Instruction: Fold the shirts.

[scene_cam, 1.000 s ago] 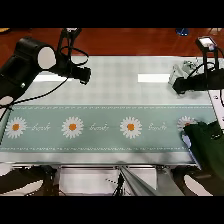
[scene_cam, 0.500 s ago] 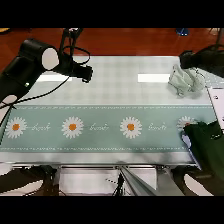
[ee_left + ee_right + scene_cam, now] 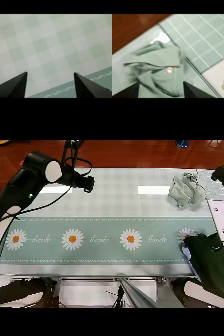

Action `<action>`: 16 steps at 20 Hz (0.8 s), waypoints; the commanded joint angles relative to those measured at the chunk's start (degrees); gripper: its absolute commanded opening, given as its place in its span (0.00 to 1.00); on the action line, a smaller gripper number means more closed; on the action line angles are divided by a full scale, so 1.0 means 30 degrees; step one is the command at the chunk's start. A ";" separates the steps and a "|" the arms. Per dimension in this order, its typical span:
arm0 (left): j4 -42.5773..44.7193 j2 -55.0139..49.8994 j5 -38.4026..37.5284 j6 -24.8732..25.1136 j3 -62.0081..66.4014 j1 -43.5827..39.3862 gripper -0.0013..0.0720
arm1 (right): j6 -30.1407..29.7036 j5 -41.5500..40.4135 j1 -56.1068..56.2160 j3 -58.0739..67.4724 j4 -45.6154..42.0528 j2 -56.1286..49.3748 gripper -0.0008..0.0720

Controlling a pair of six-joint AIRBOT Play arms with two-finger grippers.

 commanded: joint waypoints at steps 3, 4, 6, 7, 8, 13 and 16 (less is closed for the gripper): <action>0.0000 -0.0051 -0.0860 0.0007 0.0015 0.0000 1.00 | -0.0605 -0.0044 -0.1603 0.0022 0.2441 -0.2987 0.82; 0.0000 -0.0058 -0.0860 0.0007 0.0015 0.0000 1.00 | -0.0605 -0.0051 -0.1603 0.0022 0.2557 -0.3373 0.82; 0.0000 -0.0066 -0.0568 0.0007 0.0015 0.0000 1.00 | -0.0612 -0.0073 -0.1603 0.0022 0.2557 -0.4080 0.82; 0.0000 -0.0066 -0.0532 0.0007 0.0015 0.0000 1.00 | -0.0663 -0.0102 -0.1603 0.0022 0.2557 -0.4408 0.83; -0.0007 -0.0066 -0.0532 0.0007 0.0015 0.0000 1.00 | -0.0663 -0.0204 -0.1596 0.0022 0.2572 -0.4736 0.83; -0.0007 -0.0066 -0.0488 0.0000 0.0015 0.0000 1.00 | -0.0721 -0.1931 -0.0036 0.0022 0.2579 -0.6397 0.82; -0.0007 -0.0066 -0.0488 0.0000 0.0015 0.0000 1.00 | -0.0714 -0.3781 0.1596 0.0022 0.2572 -0.7388 0.67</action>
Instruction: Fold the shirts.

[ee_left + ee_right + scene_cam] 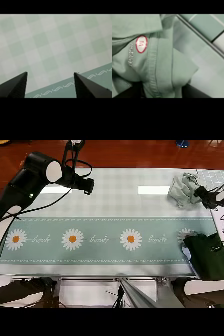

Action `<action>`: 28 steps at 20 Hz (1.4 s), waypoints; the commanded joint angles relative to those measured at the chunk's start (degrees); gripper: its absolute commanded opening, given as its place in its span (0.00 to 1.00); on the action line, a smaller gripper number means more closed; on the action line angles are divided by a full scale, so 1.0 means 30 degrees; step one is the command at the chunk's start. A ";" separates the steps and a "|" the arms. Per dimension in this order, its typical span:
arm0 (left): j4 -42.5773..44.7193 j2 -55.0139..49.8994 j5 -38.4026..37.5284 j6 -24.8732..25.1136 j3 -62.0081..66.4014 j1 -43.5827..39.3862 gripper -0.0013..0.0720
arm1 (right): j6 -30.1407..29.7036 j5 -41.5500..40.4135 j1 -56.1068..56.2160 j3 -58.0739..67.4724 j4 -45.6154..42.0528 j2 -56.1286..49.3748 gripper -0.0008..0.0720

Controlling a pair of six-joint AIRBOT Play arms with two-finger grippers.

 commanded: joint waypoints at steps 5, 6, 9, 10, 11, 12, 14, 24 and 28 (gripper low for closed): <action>0.0000 0.0007 0.0051 0.0007 0.0022 0.0000 1.00 | -0.0233 -0.2710 0.2980 0.1107 -0.0007 0.0940 0.04; 0.0000 0.0051 -0.0036 0.0007 0.0066 0.0000 1.00 | -0.0692 -0.2718 0.3228 0.1399 -0.0015 0.1953 0.04; 0.0000 0.0219 -0.2025 0.0007 0.1523 0.0000 1.00 | -0.3300 -0.2055 0.4291 0.2419 -0.0022 0.5836 0.04; 0.0000 0.0321 -0.2871 0.0015 0.2339 0.0000 1.00 | -0.4051 -0.1588 0.4728 0.2739 -0.0022 0.7104 0.04; 0.0000 0.0474 -0.3723 0.0015 0.3337 0.0000 1.00 | -0.4539 -0.1086 0.5217 0.3002 -0.0015 0.8364 0.04; 0.0000 0.0685 -0.4379 0.0022 0.4299 0.0000 1.00 | -0.4765 -0.0721 0.5792 0.3169 -0.0007 0.9741 0.04; 0.0000 0.1435 -0.5297 0.0015 0.6360 0.0000 1.00 | -0.4772 -0.0277 0.7045 0.3315 -0.0007 1.2276 0.04; -0.0015 0.7388 -0.8065 -0.0182 0.9296 0.0000 1.00 | -0.4765 0.7701 1.3974 0.3315 0.2900 1.8710 0.04; -0.0015 0.7417 -1.0127 -0.0219 0.8371 0.0000 0.99 | -0.4758 0.9806 1.8957 0.3315 0.1588 1.6087 0.04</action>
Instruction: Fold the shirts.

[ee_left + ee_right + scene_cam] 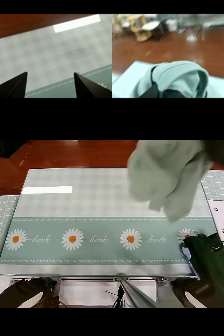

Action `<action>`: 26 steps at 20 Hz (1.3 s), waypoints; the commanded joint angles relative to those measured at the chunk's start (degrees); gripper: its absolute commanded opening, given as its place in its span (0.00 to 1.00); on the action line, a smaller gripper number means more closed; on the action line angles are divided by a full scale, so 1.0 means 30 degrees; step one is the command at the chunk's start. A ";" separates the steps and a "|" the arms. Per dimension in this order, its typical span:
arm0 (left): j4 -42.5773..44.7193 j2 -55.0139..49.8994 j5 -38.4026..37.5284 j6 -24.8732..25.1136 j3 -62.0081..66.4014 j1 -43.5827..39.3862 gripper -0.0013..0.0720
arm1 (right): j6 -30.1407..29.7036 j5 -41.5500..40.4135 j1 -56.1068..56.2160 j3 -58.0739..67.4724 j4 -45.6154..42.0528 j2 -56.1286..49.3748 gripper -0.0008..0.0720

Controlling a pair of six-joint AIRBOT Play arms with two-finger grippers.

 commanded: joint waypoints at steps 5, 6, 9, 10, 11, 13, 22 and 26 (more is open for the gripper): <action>0.0000 0.0350 -0.1632 -0.0102 -0.4561 0.0007 0.99 | 0.0007 0.0903 0.6623 0.0022 -0.2594 -0.7759 0.04; 0.0000 0.0350 -0.1632 -0.0102 -0.5501 0.0007 1.00 | 0.0189 0.0627 0.6798 0.0022 -0.2586 -0.9136 0.04; 0.0000 0.0350 -0.1435 -0.0102 -0.8524 0.0007 1.00 | 0.0350 0.0117 0.6768 0.0022 -0.1872 -1.2488 0.05; 0.0000 0.0350 -0.1049 -0.0102 -0.9573 0.0007 1.00 | 0.0342 -0.0109 0.6754 0.0022 -0.1872 -1.3100 0.16; 0.0000 0.0350 -0.0583 -0.0102 -1.0586 0.0007 1.00 | 0.0306 -0.0219 0.6754 0.0022 -0.1945 -1.3362 0.44; -0.0015 0.0350 0.0313 -0.0342 -1.2437 0.0015 1.00 | 0.0291 -0.0109 0.6390 0.0029 -0.2317 -1.2968 0.65; -0.5683 0.0357 0.5049 -0.0714 -2.0283 0.0583 0.91 | 0.0051 0.3563 -0.2062 0.0022 -0.6608 -0.8196 0.76; -0.9704 0.0328 0.7847 0.0488 -2.3037 0.1202 0.91 | -0.2237 0.4116 -0.6688 -0.0102 -0.1960 -0.8910 0.76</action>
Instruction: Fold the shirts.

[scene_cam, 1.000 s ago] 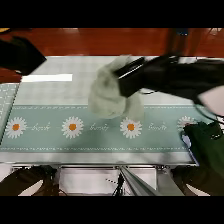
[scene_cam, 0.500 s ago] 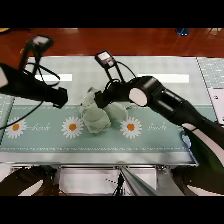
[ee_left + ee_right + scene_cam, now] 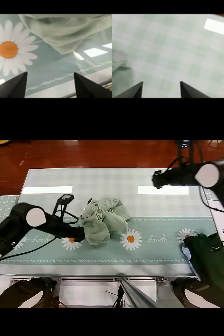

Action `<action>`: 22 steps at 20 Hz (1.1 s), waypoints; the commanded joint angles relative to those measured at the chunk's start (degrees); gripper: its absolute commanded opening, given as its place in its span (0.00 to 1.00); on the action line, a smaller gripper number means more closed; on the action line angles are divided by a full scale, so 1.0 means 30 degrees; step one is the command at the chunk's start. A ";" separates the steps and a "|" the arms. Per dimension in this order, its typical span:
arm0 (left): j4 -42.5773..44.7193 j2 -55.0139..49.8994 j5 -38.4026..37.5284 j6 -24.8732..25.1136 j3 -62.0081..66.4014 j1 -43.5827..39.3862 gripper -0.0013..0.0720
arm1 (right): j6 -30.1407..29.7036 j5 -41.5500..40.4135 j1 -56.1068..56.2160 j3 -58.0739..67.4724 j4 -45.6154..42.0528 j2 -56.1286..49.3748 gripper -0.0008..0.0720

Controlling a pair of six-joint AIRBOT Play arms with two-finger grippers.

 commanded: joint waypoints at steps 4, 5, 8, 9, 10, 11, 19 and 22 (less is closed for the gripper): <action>-0.3781 -0.0066 0.4524 0.0882 -0.3628 0.0350 0.92 | -0.4575 0.1836 -0.5268 -0.0058 0.7206 -0.1617 0.76; -0.3854 -0.0182 0.4998 0.0867 -0.3898 0.0350 0.91 | -0.5056 0.2200 -0.5442 -0.0058 0.7890 -0.1967 0.76; -0.4656 -0.1137 0.6601 0.0882 -0.4138 0.0342 0.91 | -0.6419 0.3395 -0.5508 -0.0058 0.9748 -0.2936 0.76; -0.5297 -0.1596 0.7490 0.0889 -0.4131 0.0342 0.91 | -0.6776 0.3781 -0.5515 -0.0058 1.0491 -0.3206 0.76; -0.6047 -0.2120 0.8357 0.0896 -0.4131 0.0342 0.90 | -0.6972 0.3993 -0.5515 -0.0058 1.1001 -0.3417 0.76; -0.6878 -0.2659 0.8969 0.1260 -0.4124 0.0335 0.88 | -0.7104 0.4102 -0.5515 -0.0058 1.1300 -0.3541 0.76; -0.9275 -0.6164 0.9238 0.2980 -0.4116 0.0350 0.06 | -0.7111 0.4889 -0.5515 -0.0066 1.1351 -0.3614 0.76; -0.9209 -0.5581 0.8429 0.3235 -0.4116 0.0350 0.06 | -0.7125 0.5333 -0.5508 -0.0328 1.2152 -0.4204 0.76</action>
